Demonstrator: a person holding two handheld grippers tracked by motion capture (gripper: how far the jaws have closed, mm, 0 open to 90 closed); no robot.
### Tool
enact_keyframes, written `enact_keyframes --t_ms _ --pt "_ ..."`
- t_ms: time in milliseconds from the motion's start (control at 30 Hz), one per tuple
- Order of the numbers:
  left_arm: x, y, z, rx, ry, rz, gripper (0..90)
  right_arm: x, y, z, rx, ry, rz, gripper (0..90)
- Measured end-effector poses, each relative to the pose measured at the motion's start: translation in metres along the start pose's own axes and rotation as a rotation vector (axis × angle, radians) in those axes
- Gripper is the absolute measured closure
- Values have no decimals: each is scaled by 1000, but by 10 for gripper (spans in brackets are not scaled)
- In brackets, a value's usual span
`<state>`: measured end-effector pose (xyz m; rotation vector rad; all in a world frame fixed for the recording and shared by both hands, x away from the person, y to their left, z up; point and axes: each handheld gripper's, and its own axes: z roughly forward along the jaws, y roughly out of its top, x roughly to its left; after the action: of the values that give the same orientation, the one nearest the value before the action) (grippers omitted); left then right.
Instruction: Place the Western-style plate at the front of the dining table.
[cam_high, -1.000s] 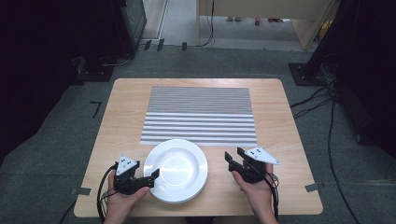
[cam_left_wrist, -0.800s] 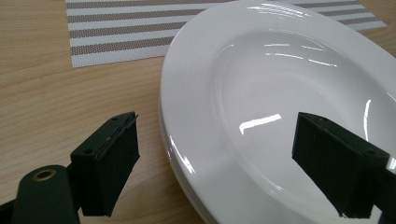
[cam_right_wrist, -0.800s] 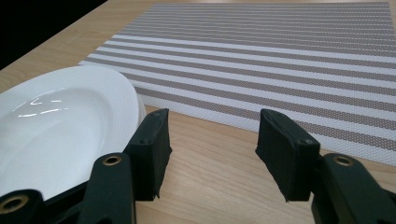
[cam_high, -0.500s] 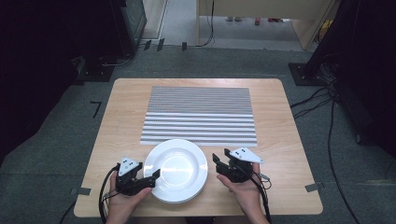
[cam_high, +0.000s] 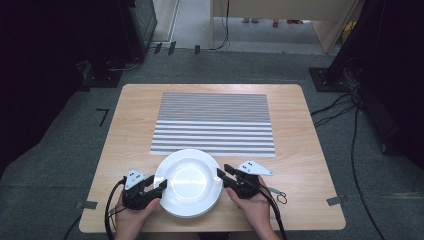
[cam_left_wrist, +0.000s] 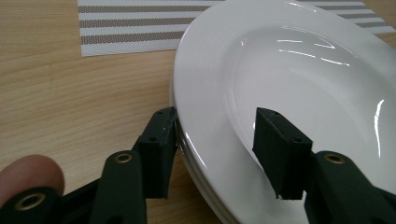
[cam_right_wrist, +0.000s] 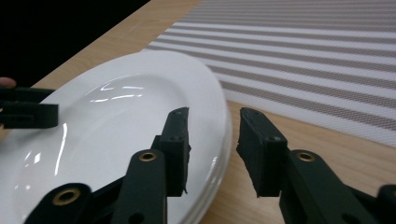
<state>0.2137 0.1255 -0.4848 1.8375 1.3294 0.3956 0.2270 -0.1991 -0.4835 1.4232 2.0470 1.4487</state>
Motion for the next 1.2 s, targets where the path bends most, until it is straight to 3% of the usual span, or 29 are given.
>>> enact_keyframes --t_ms 67,100,267,333,367,400,467,600,733,967,1200 --pt "1 0 -1 0 0 0 534 3 -3 3 22 -3 4 652" --pt "1 -1 -1 -2 -3 -3 537 3 -3 6 43 1 37 644" --pt "1 -1 -1 -5 -3 -9 542 2 -1 12 19 -20 61 697" --pt "2 -2 -1 -11 -6 -11 543 0 -2 14 23 -14 102 710" --pt "2 -2 -1 -15 -8 -15 544 -3 -4 14 11 -3 155 739" --pt "2 -3 -1 -15 -6 -16 544 -3 -4 14 11 -3 155 739" --pt "2 -3 -1 -17 -4 -14 545 -6 -8 13 -17 15 225 749" --pt "2 -3 -1 -21 -9 -19 545 -9 -11 11 -26 40 267 750" --pt "2 -3 -1 -20 -8 -33 548 -13 -12 12 -36 62 343 761" --pt "5 -3 -2 -23 -22 -75 560 -13 -11 12 -26 56 345 784" --pt "6 -4 -2 -32 -28 -72 559 -12 -11 11 -24 72 367 737"
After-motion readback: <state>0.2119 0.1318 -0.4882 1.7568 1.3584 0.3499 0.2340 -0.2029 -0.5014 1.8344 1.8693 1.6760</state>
